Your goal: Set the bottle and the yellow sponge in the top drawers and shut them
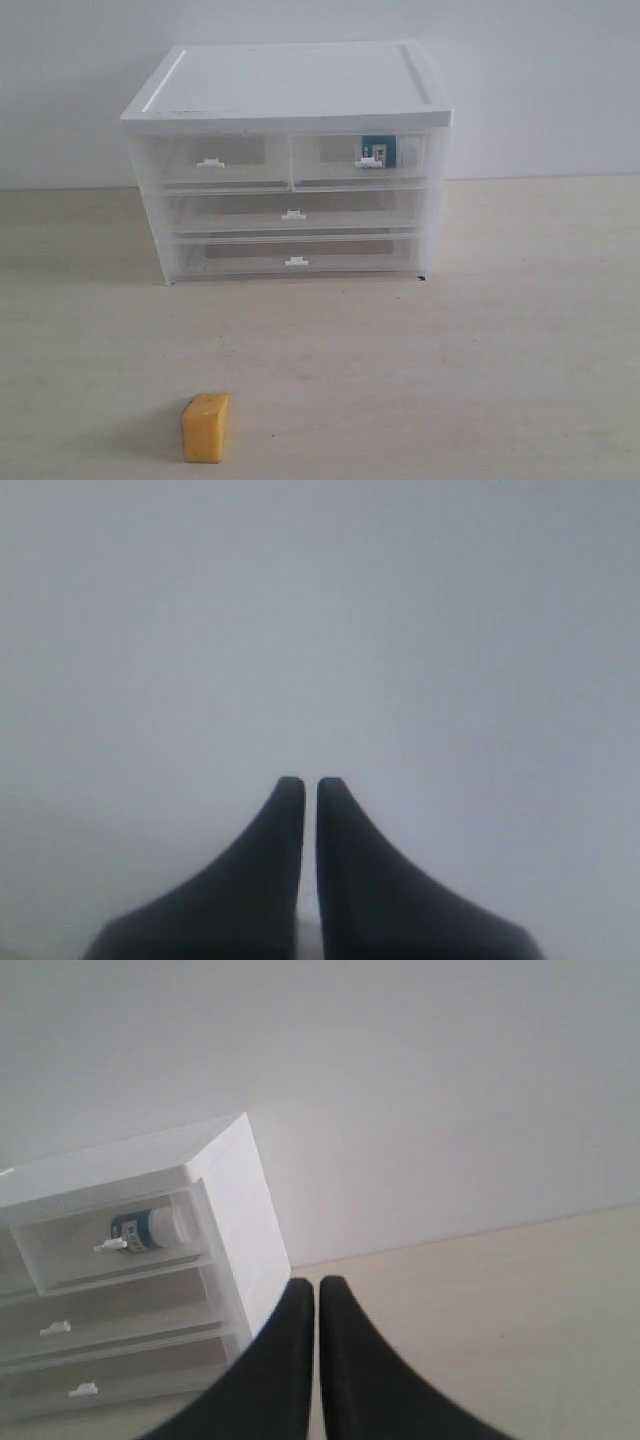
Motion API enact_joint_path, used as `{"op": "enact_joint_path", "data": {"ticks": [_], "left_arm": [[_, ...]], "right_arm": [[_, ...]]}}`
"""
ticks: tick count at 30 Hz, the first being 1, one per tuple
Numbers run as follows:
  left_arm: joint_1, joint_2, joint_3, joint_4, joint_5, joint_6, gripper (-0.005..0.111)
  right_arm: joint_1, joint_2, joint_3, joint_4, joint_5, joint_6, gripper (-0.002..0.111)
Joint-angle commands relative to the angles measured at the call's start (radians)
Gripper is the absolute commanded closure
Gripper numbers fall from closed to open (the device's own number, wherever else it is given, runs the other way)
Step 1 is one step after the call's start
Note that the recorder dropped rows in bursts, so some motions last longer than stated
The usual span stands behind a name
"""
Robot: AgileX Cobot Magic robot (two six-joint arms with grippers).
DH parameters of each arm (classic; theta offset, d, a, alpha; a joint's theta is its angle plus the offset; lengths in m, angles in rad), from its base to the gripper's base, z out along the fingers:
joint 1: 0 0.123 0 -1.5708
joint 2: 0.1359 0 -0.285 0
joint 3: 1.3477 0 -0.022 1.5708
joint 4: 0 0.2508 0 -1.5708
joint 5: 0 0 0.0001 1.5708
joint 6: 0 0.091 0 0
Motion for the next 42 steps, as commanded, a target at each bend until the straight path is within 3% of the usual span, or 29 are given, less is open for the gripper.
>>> {"op": "enact_joint_path", "data": {"ticks": [1, 4, 9, 14, 17, 20, 21, 24, 31, 42], "left_arm": [[-0.003, -0.003, -0.014, 0.004, -0.128, -0.112, 0.103], [-0.003, 0.051, -0.046, 0.037, -0.181, -0.219, 0.103], [-0.003, 0.218, -0.102, 0.233, -0.243, -0.417, 0.103], [-0.003, 0.591, -0.18, 0.484, -0.44, -0.7, 0.103], [-0.003, 0.816, -0.195, 0.52, -0.596, -0.781, 0.102], [-0.003, 1.12, -0.206, 0.535, -0.826, -0.815, 0.082], [-0.003, 1.277, -0.231, 0.554, -0.842, -0.836, 0.065], [-0.029, 1.488, -0.296, 0.545, -0.842, -0.888, 0.051], [-0.132, 1.772, -0.511, 0.486, -0.842, -0.957, 0.053], [-0.134, 1.94, -0.7, 0.484, -0.842, -1.051, 0.055]], "right_arm": [[-0.005, -0.005, 0.006, -0.002, 0.021, 0.006, 0.108], [-0.005, -0.005, 0.006, -0.002, 0.045, 0.006, 0.108], [-0.005, -0.005, 0.006, -0.002, 0.082, 0.009, 0.108], [-0.005, -0.005, 0.006, -0.002, 0.086, 0.011, 0.108], [-0.005, -0.005, 0.006, -0.002, 0.086, 0.011, 0.108], [-0.005, -0.005, 0.006, -0.002, 0.084, 0.011, 0.108], [-0.005, -0.005, 0.006, -0.002, 0.084, 0.011, 0.108], [-0.005, -0.005, 0.006, -0.002, 0.084, 0.011, 0.108], [-0.005, -0.005, 0.006, -0.002, 0.084, 0.013, 0.108], [-0.005, -0.005, 0.006, -0.002, 0.078, 0.013, 0.108]]}}
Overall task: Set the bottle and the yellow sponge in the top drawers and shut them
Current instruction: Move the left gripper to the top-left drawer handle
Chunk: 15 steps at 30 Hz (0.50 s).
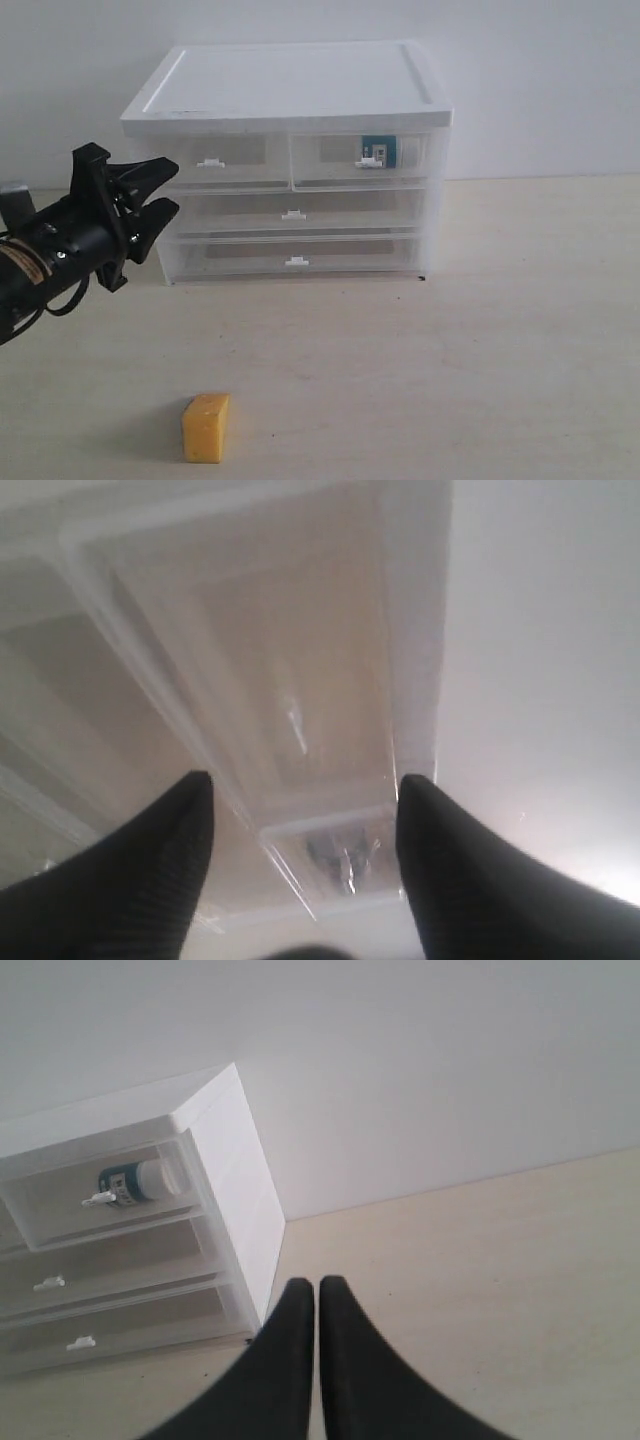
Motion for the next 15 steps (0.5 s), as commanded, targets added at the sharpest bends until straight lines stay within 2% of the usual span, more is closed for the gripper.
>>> {"op": "enact_joint_path", "data": {"ticks": [1, 6, 15], "left_arm": [[-0.005, 0.059, -0.069, -0.008, -0.01, -0.037, 0.055], [-0.005, 0.109, -0.144, 0.004, -0.01, -0.05, 0.055], [-0.011, 0.147, -0.2, 0.013, -0.01, -0.05, 0.055]], "right_arm": [[-0.005, -0.004, 0.006, -0.002, -0.007, -0.002, 0.108], [-0.005, -0.004, 0.006, -0.002, -0.007, -0.002, 0.108], [-0.005, -0.004, 0.006, -0.002, -0.015, -0.002, 0.108]]}}
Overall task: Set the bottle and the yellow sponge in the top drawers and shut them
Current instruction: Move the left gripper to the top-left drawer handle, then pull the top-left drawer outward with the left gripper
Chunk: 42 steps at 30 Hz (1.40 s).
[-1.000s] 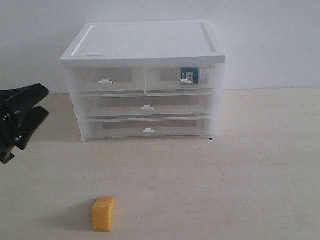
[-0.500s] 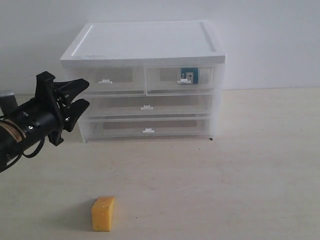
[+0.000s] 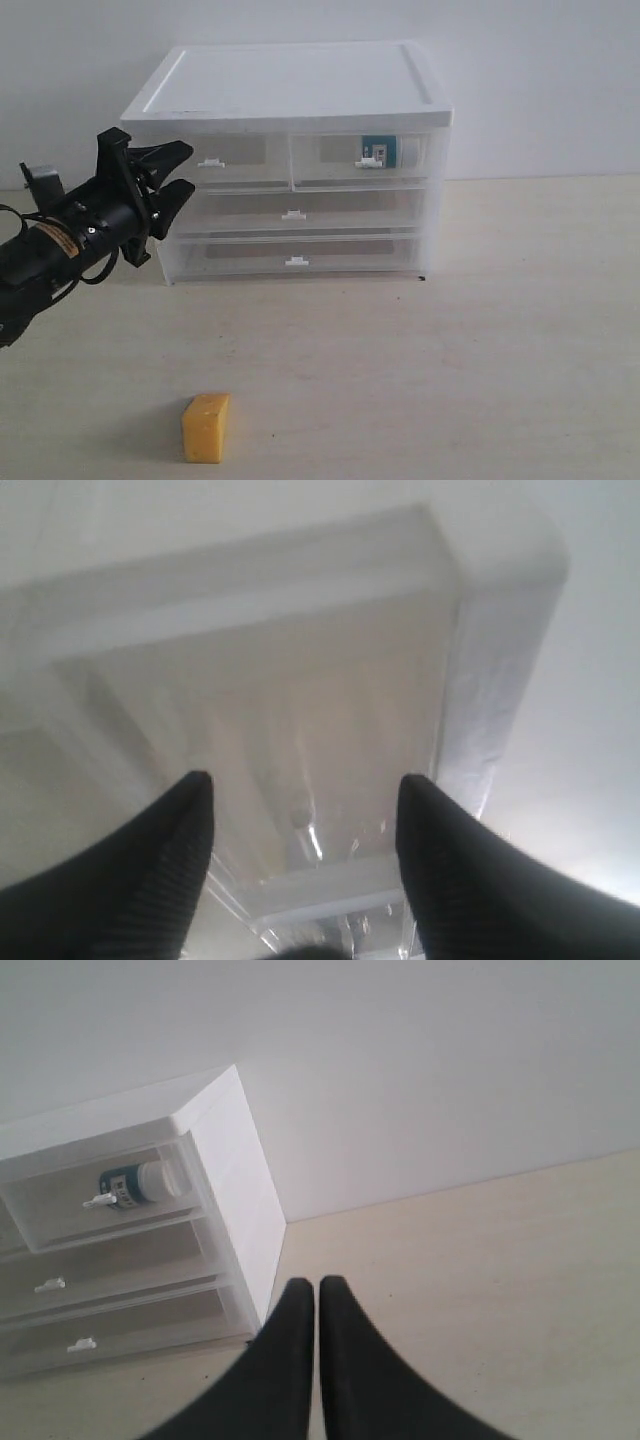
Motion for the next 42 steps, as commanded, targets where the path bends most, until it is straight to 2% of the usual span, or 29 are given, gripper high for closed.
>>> {"op": "enact_joint_path", "data": {"ticks": [1, 8, 11, 16, 24, 42], "left_arm": [[-0.013, 0.02, -0.025, 0.011, -0.01, -0.006, 0.055], [-0.06, 0.033, -0.059, -0.022, -0.01, -0.006, 0.059], [-0.063, 0.033, -0.061, -0.038, -0.01, -0.006, 0.07], [-0.063, 0.033, -0.061, -0.038, -0.01, 0.002, 0.101], [-0.063, 0.029, -0.055, -0.006, -0.01, 0.023, 0.103], [-0.063, -0.103, 0.133, 0.052, -0.01, 0.038, 0.103]], "right_arm": [[-0.005, -0.004, 0.006, -0.002, -0.015, -0.004, 0.108], [-0.005, -0.004, 0.006, -0.002, -0.015, -0.004, 0.108], [-0.005, -0.004, 0.006, -0.002, -0.015, -0.004, 0.108], [-0.005, -0.004, 0.006, -0.002, -0.015, -0.004, 0.108], [-0.005, -0.004, 0.006, -0.002, -0.013, -0.004, 0.108], [-0.005, -0.004, 0.006, -0.002, -0.004, -0.004, 0.108]]}}
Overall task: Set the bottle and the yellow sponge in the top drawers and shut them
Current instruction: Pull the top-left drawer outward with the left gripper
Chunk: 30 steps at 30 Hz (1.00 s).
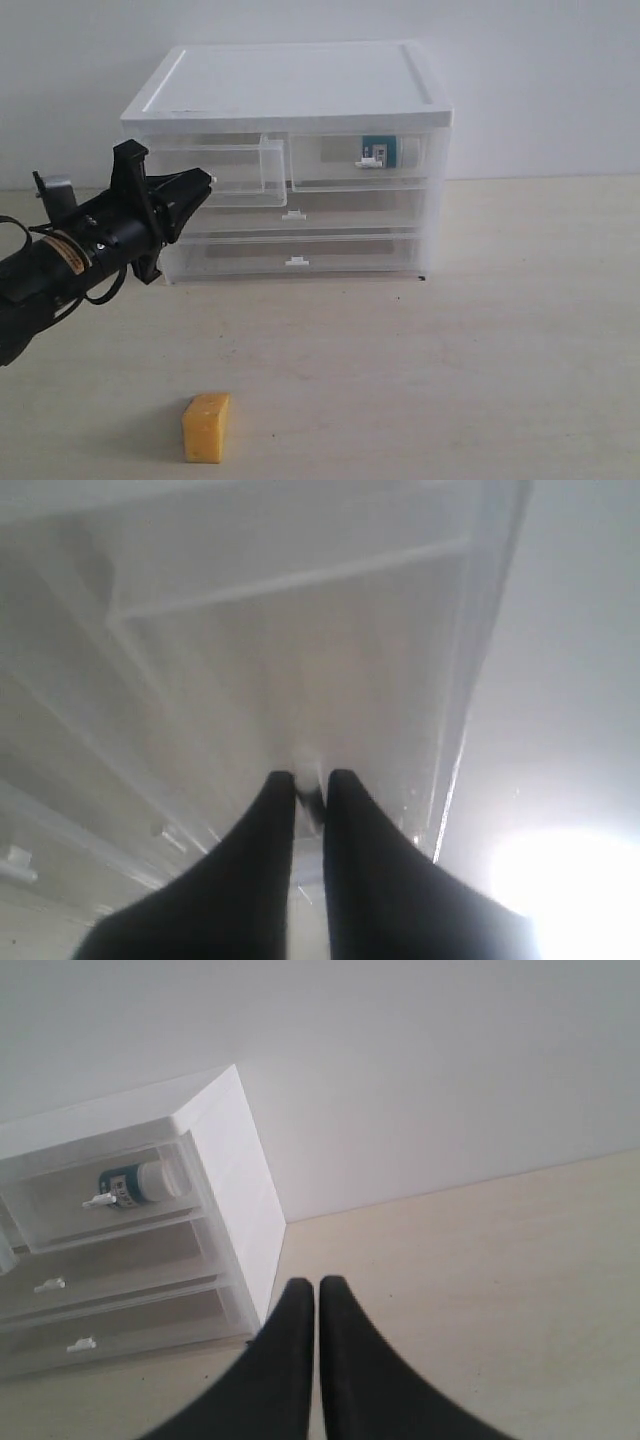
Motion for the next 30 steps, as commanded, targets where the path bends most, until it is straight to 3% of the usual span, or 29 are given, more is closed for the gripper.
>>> {"op": "enact_joint_path", "data": {"ticks": [1, 17, 30], "left_arm": [[-0.005, -0.049, 0.056, 0.052, -0.025, 0.024, 0.103], [-0.107, -0.155, 0.207, 0.053, -0.025, 0.109, 0.103], [-0.106, -0.238, 0.331, 0.08, -0.025, 0.145, 0.103]], "right_arm": [[-0.005, -0.004, 0.006, -0.002, 0.0, -0.004, 0.108], [-0.005, -0.004, 0.006, -0.002, 0.008, -0.004, 0.108], [-0.005, -0.004, 0.006, -0.002, 0.008, -0.004, 0.108]]}}
